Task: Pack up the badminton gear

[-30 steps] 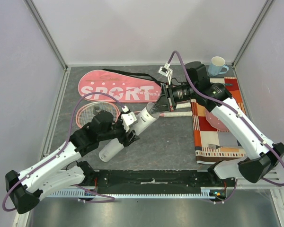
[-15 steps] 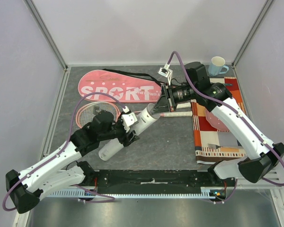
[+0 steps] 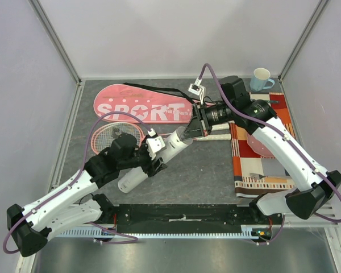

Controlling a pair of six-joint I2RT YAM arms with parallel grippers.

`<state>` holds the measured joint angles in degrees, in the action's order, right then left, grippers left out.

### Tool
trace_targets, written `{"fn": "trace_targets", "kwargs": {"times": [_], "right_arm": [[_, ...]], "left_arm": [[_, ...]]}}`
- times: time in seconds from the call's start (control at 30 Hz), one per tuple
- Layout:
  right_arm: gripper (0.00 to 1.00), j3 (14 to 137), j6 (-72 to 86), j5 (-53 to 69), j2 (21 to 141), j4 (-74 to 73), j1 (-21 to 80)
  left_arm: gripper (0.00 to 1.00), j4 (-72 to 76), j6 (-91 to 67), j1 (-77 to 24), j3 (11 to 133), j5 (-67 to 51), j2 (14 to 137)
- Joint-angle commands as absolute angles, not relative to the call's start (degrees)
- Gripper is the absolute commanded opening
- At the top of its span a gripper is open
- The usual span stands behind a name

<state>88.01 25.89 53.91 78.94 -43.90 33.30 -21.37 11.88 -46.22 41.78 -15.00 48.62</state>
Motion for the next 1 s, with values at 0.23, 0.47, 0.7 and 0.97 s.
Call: {"fn": "trace_targets", "kwargs": {"times": [0.23, 0.47, 0.7, 0.97], "right_arm": [[0.00, 88.9, 24.9, 54.0, 80.2, -44.8, 34.5], [0.20, 89.3, 24.8, 53.4, 80.3, -44.6, 34.5], [0.27, 89.6, 24.6, 52.9, 80.4, -44.7, 34.4], [0.34, 91.9, 25.9, 51.2, 80.1, -43.2, 32.6]], "left_arm": [[0.16, -18.1, 13.9, -46.6, 43.2, -15.2, 47.9], [0.16, -18.1, 13.8, -46.5, 43.3, -15.3, 48.1], [0.16, -18.0, 13.7, -46.6, 43.1, -15.2, 47.6], [0.16, -18.0, 13.4, -46.6, 42.8, -15.2, 47.4]]}}
